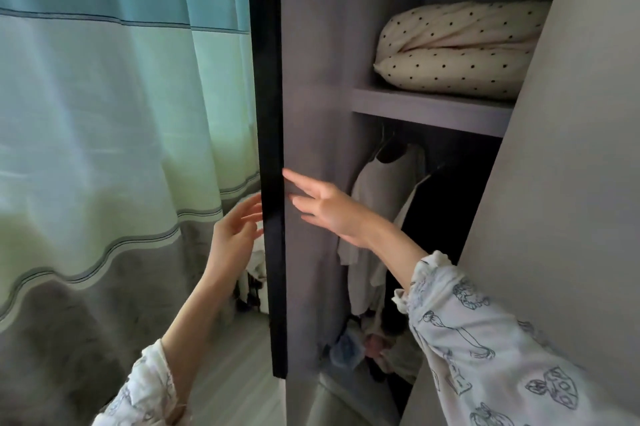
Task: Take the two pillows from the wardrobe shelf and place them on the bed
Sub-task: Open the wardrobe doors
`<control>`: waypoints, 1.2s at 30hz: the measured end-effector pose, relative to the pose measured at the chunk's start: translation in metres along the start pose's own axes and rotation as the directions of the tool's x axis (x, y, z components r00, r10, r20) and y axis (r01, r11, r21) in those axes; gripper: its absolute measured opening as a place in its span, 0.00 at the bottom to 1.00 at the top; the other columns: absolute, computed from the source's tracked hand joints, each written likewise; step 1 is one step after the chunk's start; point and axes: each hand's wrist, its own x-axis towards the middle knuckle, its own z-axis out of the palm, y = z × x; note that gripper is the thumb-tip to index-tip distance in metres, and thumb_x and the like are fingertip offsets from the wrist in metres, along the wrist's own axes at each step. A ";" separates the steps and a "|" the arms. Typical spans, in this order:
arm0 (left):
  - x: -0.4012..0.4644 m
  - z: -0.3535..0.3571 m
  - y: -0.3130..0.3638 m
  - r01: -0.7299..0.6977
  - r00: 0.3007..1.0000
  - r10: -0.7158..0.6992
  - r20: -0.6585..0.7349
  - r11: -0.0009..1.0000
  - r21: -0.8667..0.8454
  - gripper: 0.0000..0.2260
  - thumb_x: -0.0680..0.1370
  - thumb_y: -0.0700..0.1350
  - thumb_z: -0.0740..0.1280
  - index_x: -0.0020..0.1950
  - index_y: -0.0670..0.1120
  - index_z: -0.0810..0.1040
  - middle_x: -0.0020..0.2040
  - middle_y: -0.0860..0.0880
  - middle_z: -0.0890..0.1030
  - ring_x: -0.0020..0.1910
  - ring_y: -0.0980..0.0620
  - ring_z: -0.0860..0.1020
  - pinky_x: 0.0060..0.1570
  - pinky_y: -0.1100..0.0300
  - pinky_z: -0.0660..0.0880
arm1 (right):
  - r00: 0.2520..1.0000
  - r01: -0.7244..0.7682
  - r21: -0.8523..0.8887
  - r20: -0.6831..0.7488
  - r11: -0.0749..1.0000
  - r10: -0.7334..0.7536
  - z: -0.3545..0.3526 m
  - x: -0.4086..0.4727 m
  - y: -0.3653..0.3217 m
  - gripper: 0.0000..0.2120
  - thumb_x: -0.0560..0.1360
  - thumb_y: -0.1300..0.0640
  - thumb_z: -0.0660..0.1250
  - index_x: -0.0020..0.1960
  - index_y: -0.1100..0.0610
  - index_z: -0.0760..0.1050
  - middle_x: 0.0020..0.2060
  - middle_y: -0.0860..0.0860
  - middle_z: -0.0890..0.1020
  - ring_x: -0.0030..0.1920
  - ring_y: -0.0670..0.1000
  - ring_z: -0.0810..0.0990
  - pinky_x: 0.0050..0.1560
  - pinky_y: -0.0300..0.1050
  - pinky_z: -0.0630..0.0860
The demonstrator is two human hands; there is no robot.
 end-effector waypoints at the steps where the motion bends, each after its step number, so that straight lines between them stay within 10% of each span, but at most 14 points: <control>1: 0.001 -0.006 -0.002 0.008 1.000 -0.008 0.003 1.000 0.029 0.26 0.74 0.27 0.51 0.65 0.48 0.73 0.52 0.53 0.81 0.50 0.59 0.79 0.49 0.67 0.76 | 1.000 0.010 -0.053 -0.008 0.999 -0.011 0.005 0.005 -0.002 0.26 0.81 0.63 0.53 0.76 0.50 0.52 0.76 0.50 0.57 0.75 0.50 0.55 0.72 0.42 0.54; 5: 0.002 -0.026 -0.009 0.032 0.995 -0.045 0.084 0.988 0.150 0.33 0.74 0.26 0.51 0.66 0.59 0.66 0.60 0.62 0.74 0.53 0.66 0.77 0.51 0.70 0.72 | 0.999 0.044 -0.298 0.015 0.954 -0.042 0.015 0.023 -0.001 0.26 0.80 0.64 0.53 0.76 0.50 0.52 0.76 0.50 0.57 0.75 0.49 0.56 0.63 0.31 0.53; 11: -0.006 -0.035 -0.005 -0.022 0.995 0.051 -0.088 0.951 0.309 0.19 0.77 0.34 0.57 0.64 0.50 0.73 0.62 0.48 0.77 0.58 0.52 0.77 0.59 0.57 0.71 | 0.996 0.088 -0.371 0.021 0.924 -0.087 0.011 0.023 0.001 0.24 0.80 0.61 0.55 0.75 0.53 0.57 0.75 0.48 0.60 0.75 0.47 0.57 0.65 0.31 0.51; 21: -0.009 0.053 0.001 -0.126 0.983 0.059 0.175 0.909 0.397 0.14 0.76 0.35 0.61 0.60 0.44 0.75 0.56 0.47 0.79 0.52 0.52 0.77 0.52 0.64 0.69 | 0.964 -0.071 -0.496 -0.258 0.865 -0.069 -0.071 -0.043 0.041 0.23 0.79 0.57 0.59 0.73 0.54 0.61 0.73 0.51 0.64 0.73 0.48 0.61 0.62 0.29 0.53; 26: 0.010 0.131 0.012 -0.201 0.926 0.086 0.366 0.936 0.289 0.15 0.77 0.36 0.59 0.63 0.45 0.73 0.58 0.49 0.77 0.57 0.53 0.75 0.58 0.61 0.69 | 0.860 -0.227 -0.514 -0.505 0.828 -0.078 -0.140 -0.093 0.049 0.23 0.79 0.56 0.58 0.74 0.54 0.60 0.73 0.51 0.64 0.71 0.51 0.64 0.65 0.35 0.57; 31: 0.040 0.214 0.018 -0.260 0.847 0.135 0.515 0.949 0.178 0.16 0.78 0.39 0.59 0.66 0.48 0.72 0.56 0.55 0.76 0.55 0.57 0.74 0.45 0.80 0.66 | 0.702 -0.405 -0.597 -0.688 0.692 -0.184 -0.202 -0.137 0.058 0.22 0.78 0.59 0.59 0.72 0.59 0.63 0.71 0.56 0.67 0.72 0.54 0.63 0.70 0.39 0.54; 36: 0.072 0.291 0.027 -0.260 0.769 0.177 0.614 0.964 0.048 0.22 0.79 0.40 0.60 0.73 0.47 0.61 0.71 0.47 0.66 0.67 0.50 0.69 0.59 0.63 0.67 | 0.630 -0.600 -0.636 -0.749 0.485 -0.204 -0.248 -0.154 0.072 0.25 0.79 0.53 0.58 0.74 0.55 0.58 0.75 0.54 0.59 0.76 0.54 0.54 0.73 0.46 0.51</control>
